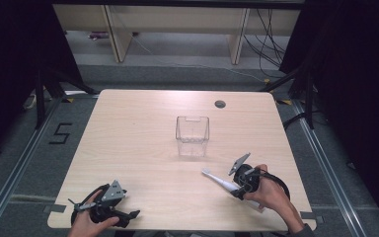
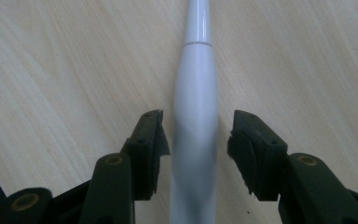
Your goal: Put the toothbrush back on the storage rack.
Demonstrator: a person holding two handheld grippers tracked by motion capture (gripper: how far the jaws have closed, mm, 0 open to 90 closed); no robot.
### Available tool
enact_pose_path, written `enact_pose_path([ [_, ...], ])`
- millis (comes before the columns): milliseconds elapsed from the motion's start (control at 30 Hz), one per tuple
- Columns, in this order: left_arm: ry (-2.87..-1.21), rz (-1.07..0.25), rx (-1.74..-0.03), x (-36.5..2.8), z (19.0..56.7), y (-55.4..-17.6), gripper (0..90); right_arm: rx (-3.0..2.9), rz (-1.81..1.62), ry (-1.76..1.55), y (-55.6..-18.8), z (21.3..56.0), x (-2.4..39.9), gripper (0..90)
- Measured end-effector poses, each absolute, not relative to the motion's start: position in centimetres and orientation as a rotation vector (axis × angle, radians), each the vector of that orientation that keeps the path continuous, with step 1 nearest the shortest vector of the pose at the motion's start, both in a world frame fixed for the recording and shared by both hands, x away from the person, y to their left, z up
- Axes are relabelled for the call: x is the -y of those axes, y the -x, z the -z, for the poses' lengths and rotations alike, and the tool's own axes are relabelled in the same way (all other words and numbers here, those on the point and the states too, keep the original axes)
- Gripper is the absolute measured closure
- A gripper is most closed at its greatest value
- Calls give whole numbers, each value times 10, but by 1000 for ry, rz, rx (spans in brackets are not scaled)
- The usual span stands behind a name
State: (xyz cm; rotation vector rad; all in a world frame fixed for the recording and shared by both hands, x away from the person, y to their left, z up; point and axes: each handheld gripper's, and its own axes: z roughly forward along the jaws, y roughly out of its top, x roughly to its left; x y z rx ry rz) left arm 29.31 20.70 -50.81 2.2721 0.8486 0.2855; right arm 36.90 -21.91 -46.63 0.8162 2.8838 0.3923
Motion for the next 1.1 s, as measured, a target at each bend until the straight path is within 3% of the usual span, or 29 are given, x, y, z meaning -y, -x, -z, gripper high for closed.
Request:
enact_pose_path([
  [333, -2273, -288, -844, -207, 508, -293, 154, -2956, -301, -817, -375, 472, 210, 615],
  [1100, -2271, -287, -833, -207, 507, -293, 154, -2985, -140, -836, -381, 474, 199, 664],
])
